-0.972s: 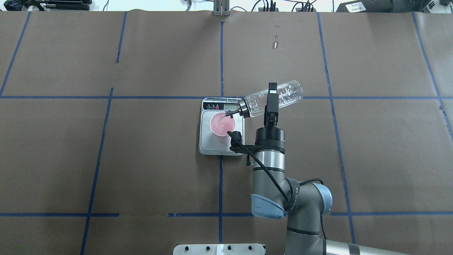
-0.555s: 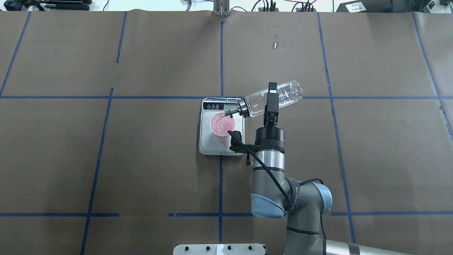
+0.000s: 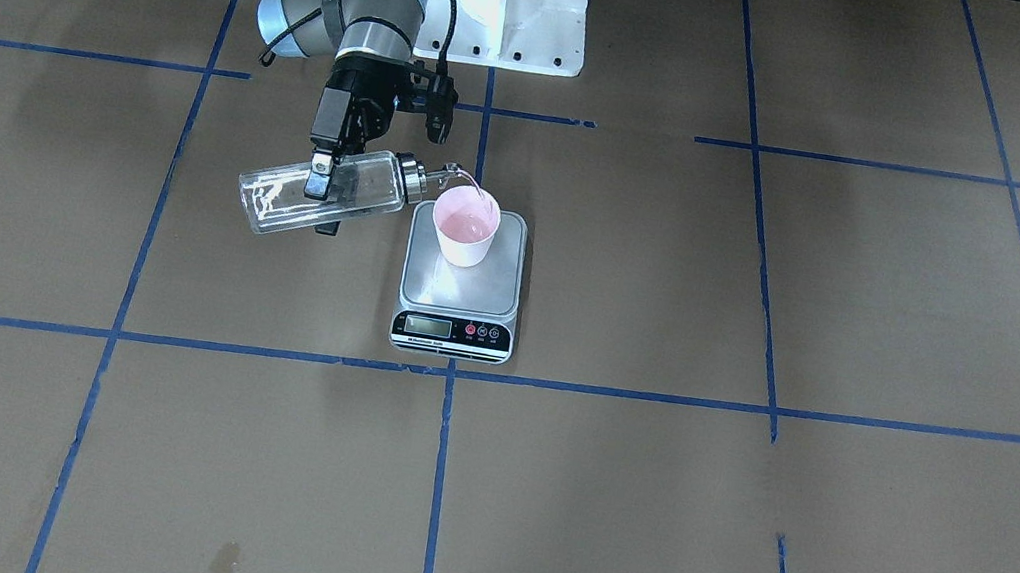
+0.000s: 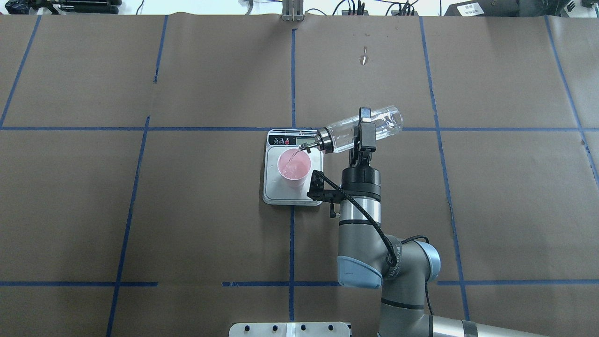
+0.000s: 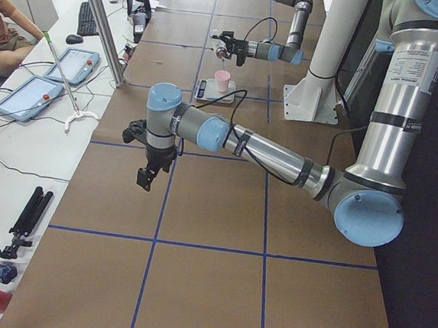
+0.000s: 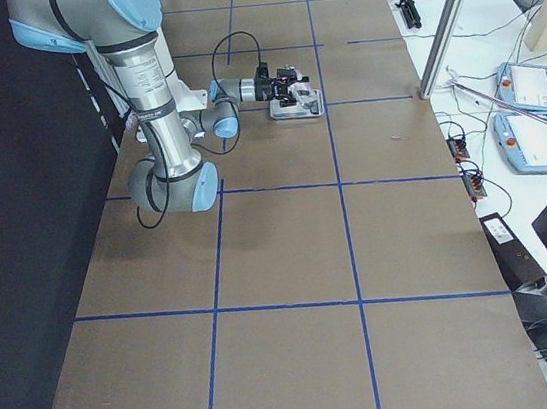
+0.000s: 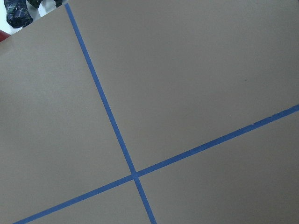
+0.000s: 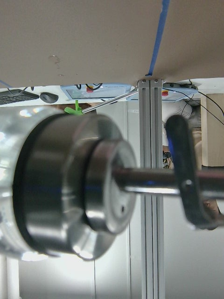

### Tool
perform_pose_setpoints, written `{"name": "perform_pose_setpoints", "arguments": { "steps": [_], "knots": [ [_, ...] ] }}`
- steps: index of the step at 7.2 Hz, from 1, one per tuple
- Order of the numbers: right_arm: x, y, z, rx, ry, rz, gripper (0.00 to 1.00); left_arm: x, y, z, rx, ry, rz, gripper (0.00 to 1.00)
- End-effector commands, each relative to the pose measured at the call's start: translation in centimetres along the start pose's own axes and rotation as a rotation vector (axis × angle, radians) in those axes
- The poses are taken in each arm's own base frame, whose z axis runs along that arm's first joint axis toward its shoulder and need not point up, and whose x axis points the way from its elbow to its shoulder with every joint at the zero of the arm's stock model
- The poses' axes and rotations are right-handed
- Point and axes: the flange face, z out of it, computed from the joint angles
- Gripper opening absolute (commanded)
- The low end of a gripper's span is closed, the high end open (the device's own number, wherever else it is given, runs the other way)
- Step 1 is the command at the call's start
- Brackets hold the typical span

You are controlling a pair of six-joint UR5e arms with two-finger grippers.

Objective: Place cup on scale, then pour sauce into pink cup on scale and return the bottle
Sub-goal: 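Rotate the bottle upright with the right gripper above the scale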

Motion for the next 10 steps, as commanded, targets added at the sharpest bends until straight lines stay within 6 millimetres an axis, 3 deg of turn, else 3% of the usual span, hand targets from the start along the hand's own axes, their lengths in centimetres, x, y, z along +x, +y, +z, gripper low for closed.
{"name": "perform_pose_setpoints", "arguments": {
  "steps": [1,4,6,10],
  "knots": [
    [0.2,0.2,0.0,0.010,-0.010,0.043,0.00,0.0,-0.1,-0.2,0.004,-0.001,0.000,1.00],
    [-0.1,0.0,0.0,0.026,-0.058,0.241,0.00,0.4,-0.2,-0.7,0.013,-0.001,0.003,1.00],
    [0.9,0.3,0.2,0.025,-0.060,0.352,0.00,0.4,-0.2,-0.7,0.013,0.000,0.001,1.00],
    [-0.5,4.8,0.6,0.039,-0.156,0.685,0.00,0.1,-0.2,-1.5,0.026,-0.005,-0.003,1.00]
  ]
}}
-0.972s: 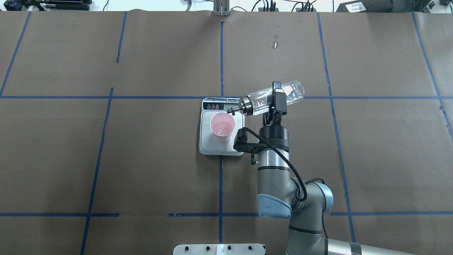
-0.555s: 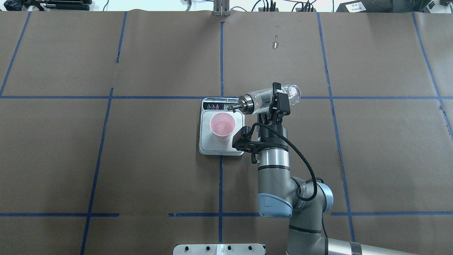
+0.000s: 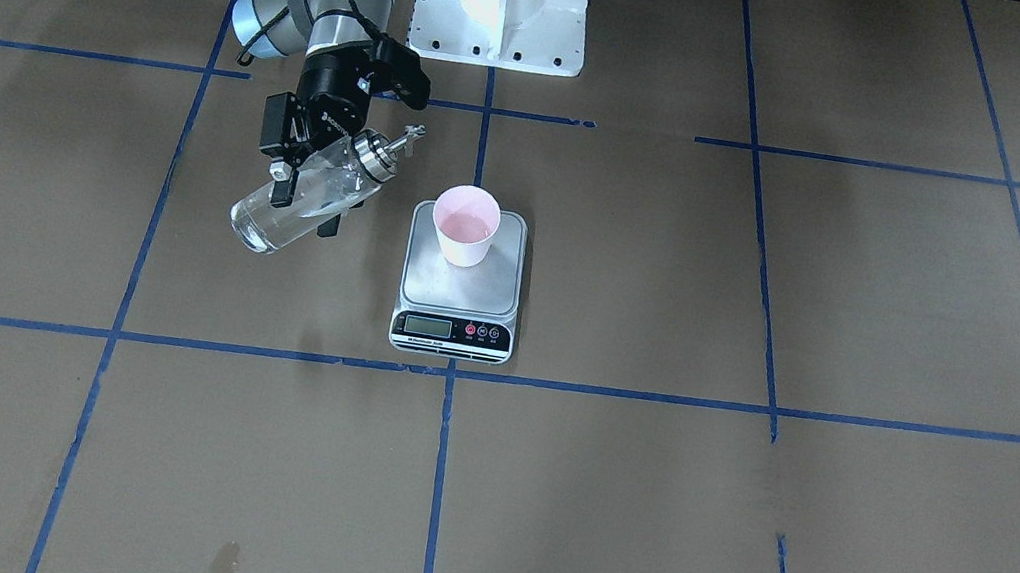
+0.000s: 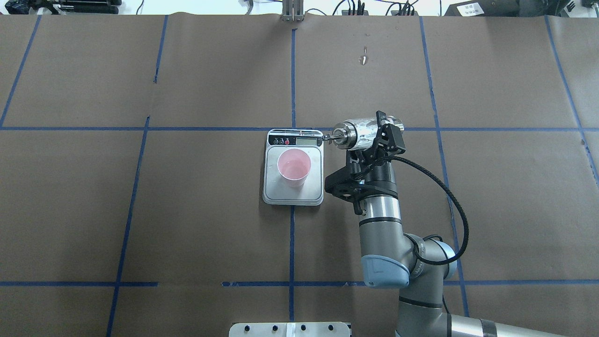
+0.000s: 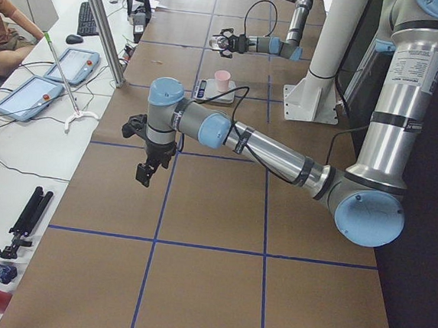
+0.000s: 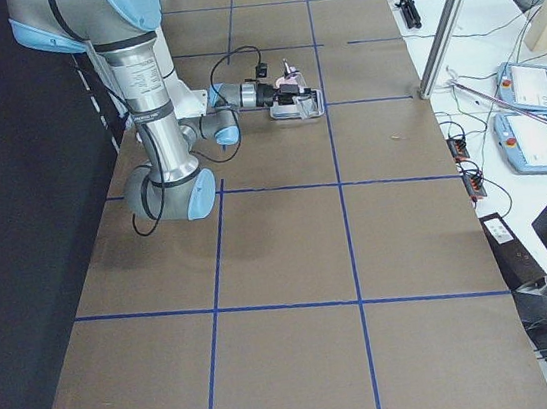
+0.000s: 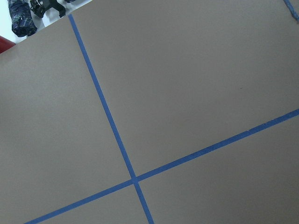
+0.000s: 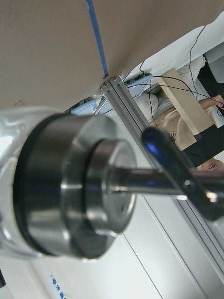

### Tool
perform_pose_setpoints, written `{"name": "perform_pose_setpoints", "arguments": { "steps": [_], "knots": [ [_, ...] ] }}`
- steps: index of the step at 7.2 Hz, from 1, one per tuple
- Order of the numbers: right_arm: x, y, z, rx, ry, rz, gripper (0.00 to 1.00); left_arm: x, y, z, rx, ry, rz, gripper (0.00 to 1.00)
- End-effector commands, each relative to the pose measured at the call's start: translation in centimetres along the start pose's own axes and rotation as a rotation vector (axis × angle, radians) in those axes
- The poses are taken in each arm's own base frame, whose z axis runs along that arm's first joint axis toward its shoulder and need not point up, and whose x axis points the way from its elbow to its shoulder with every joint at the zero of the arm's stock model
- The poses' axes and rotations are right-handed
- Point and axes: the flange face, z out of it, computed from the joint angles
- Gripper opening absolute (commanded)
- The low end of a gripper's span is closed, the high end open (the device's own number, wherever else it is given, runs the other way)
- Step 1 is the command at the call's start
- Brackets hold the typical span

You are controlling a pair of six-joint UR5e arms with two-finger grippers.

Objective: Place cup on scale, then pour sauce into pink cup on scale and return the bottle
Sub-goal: 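Carry the upright bottle with the right gripper away from the scale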

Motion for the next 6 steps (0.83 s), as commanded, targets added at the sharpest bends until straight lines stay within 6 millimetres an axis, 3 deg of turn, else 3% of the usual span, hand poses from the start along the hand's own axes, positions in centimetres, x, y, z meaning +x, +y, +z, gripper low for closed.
{"name": "perform_pose_setpoints", "arguments": {
  "steps": [1,2,4,6],
  "knots": [
    [0.6,2.1,0.8,-0.017,-0.060,0.201,0.00,0.4,-0.2,-0.8,0.014,-0.002,0.005,1.00],
    [1.8,3.1,1.4,-0.033,-0.089,0.267,0.00,0.7,-0.2,-1.2,0.020,-0.004,0.007,1.00],
    [7.5,6.6,2.3,-0.079,-0.183,0.298,0.00,1.0,-0.3,-2.1,0.038,-0.007,0.013,1.00],
    [10.7,9.8,3.9,-0.163,-0.277,0.405,0.00,0.9,-0.3,-3.5,0.059,-0.016,0.009,1.00]
  ]
}}
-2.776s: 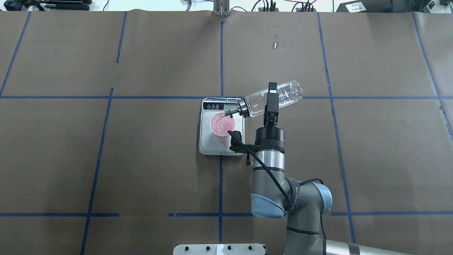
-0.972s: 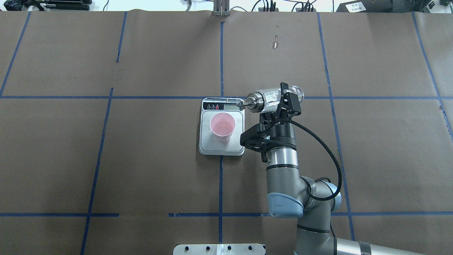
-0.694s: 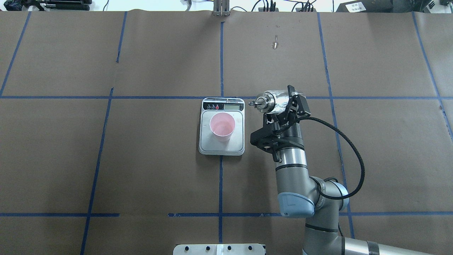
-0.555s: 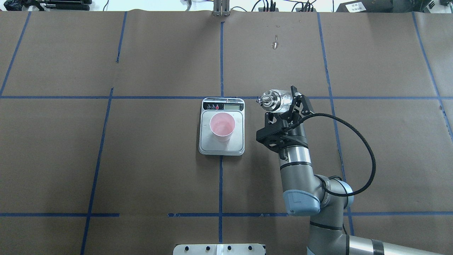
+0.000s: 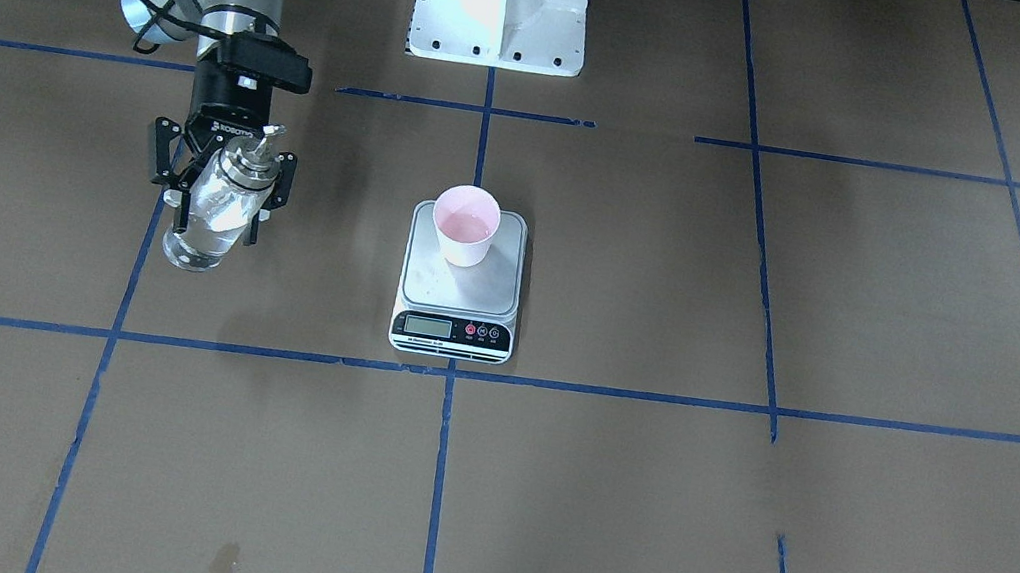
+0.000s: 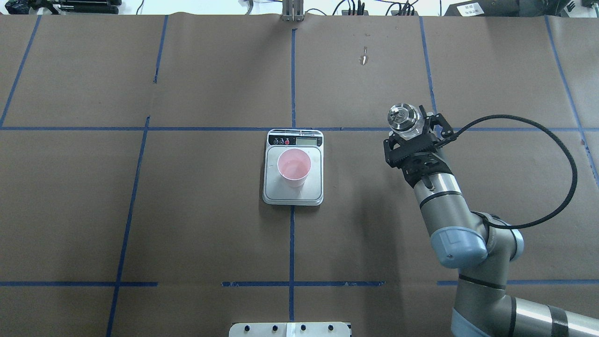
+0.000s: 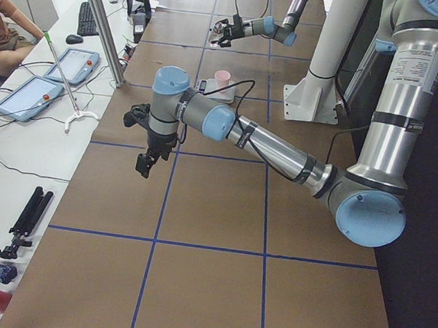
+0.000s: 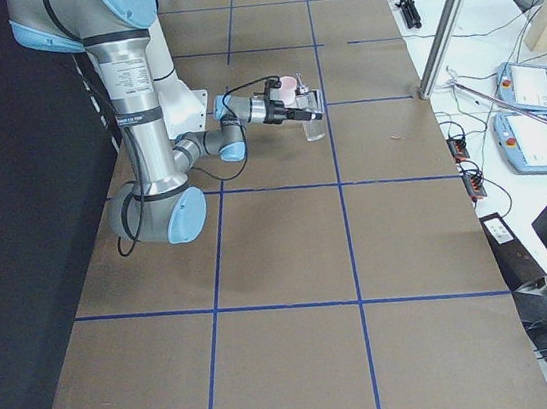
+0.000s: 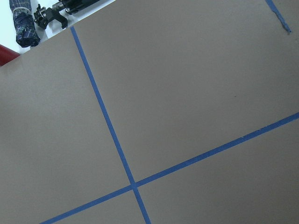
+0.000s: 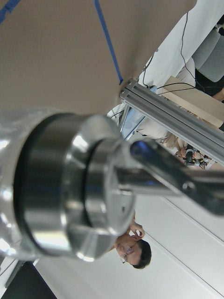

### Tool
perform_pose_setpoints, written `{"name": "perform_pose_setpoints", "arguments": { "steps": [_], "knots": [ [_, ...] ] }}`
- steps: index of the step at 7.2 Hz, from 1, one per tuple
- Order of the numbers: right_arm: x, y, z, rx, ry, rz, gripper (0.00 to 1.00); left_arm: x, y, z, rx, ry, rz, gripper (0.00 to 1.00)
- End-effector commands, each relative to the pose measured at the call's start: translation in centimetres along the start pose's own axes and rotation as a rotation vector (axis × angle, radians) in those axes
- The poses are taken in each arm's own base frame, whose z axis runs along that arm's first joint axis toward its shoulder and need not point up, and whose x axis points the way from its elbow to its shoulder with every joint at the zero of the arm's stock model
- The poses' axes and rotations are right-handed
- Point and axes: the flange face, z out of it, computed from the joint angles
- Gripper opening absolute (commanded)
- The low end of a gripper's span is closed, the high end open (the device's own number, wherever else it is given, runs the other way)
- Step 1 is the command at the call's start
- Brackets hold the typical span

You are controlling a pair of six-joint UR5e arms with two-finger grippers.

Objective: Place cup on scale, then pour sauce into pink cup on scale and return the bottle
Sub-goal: 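Carry the upright bottle with the right gripper away from the scale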

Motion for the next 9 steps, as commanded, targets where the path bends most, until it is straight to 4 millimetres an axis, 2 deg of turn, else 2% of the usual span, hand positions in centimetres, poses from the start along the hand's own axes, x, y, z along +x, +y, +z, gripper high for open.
{"name": "perform_pose_setpoints", "arguments": {
  "steps": [1,2,4,6,7,9],
  "knots": [
    [6.3,0.9,0.0,-0.103,-0.124,0.113,0.00,0.0,-0.1,-0.7,0.012,-0.005,-0.001,1.00],
    [8.7,1.8,0.2,-0.154,-0.152,0.166,0.00,0.0,-0.2,-0.8,0.013,-0.005,0.000,1.00],
    [8.9,1.7,0.3,-0.201,-0.185,0.405,0.00,0.0,-0.3,-0.9,0.016,-0.005,0.001,1.00],
    [9.0,1.8,0.2,-0.186,-0.193,0.484,0.00,0.0,-0.3,-0.9,0.016,-0.005,0.001,1.00],
    [8.9,3.8,1.1,-0.210,-0.170,0.526,0.00,0.0,-0.3,-0.7,0.013,-0.005,0.000,1.00],
    [9.4,8.5,2.7,-0.137,-0.172,0.571,0.00,0.1,-0.6,-1.0,0.020,-0.004,0.004,1.00]
  ]
}}
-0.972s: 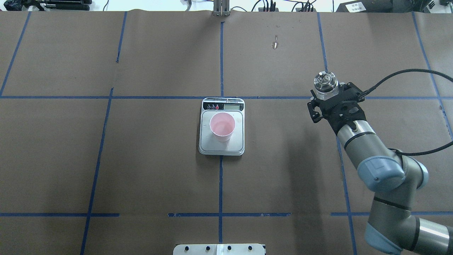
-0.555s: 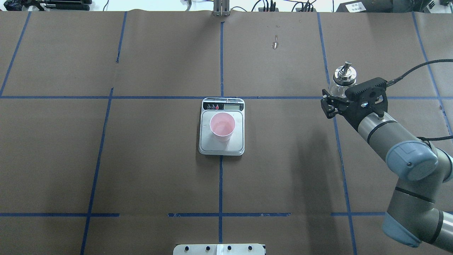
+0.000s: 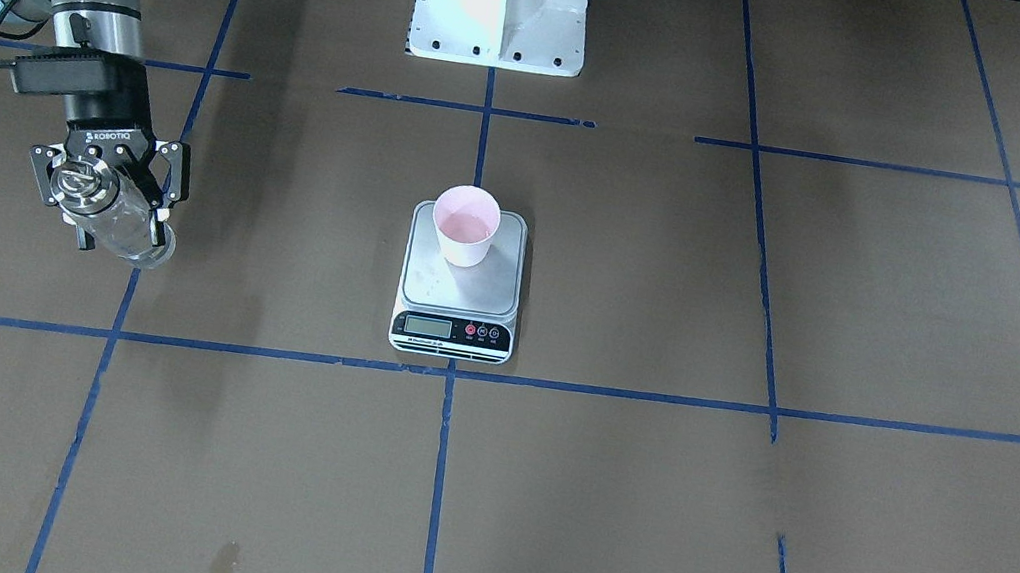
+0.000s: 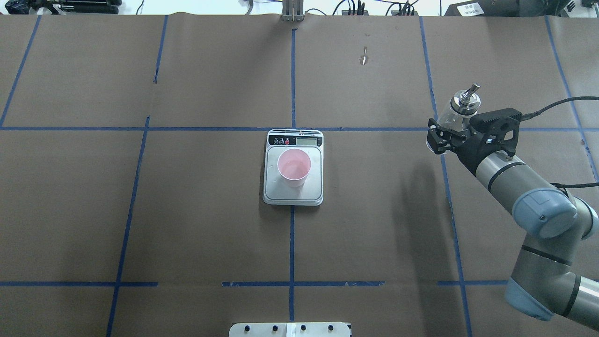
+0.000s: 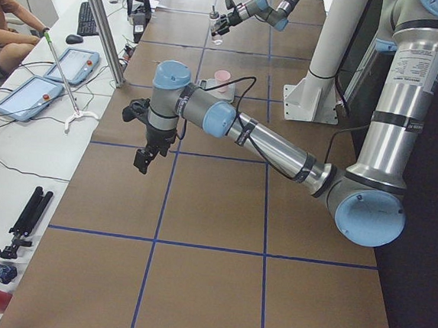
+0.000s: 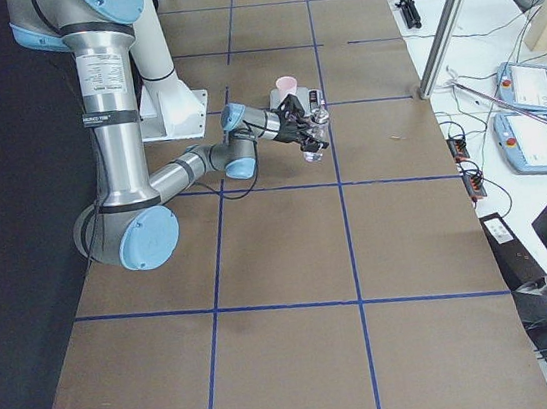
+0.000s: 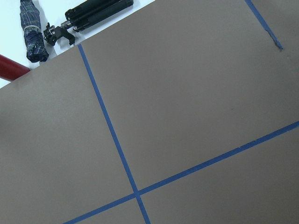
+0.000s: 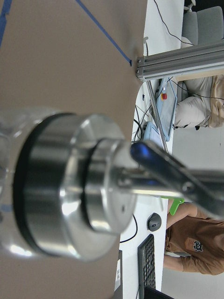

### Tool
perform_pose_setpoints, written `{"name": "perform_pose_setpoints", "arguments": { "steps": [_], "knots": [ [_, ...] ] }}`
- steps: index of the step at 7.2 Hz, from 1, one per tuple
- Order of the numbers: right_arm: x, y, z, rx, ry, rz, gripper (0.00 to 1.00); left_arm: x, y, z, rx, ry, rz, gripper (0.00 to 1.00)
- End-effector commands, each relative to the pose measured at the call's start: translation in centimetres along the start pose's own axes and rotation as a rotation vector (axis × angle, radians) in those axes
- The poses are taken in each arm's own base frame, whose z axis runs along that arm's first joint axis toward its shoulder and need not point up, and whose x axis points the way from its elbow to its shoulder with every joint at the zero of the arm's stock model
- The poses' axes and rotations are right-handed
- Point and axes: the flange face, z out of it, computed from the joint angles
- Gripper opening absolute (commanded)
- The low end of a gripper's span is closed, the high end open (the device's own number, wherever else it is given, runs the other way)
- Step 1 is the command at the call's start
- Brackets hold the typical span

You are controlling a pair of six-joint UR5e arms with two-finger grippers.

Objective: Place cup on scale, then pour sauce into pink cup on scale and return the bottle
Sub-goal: 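Carry the upright bottle with the right gripper away from the scale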

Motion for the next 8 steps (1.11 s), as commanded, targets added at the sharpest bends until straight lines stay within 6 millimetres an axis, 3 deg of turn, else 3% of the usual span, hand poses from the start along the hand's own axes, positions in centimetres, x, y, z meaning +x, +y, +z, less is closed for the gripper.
{"name": "perform_pose_setpoints", "arguments": {
  "steps": [1,8],
  "knots": [
    [2.0,1.9,1.1,0.043,-0.011,0.024,0.00,0.1,-0.1,-0.1,0.003,0.000,0.002,1.00],
    [3.5,3.3,1.5,0.023,0.024,-0.074,0.00,-0.2,-0.2,0.2,-0.002,0.001,-0.001,1.00]
  ]
}}
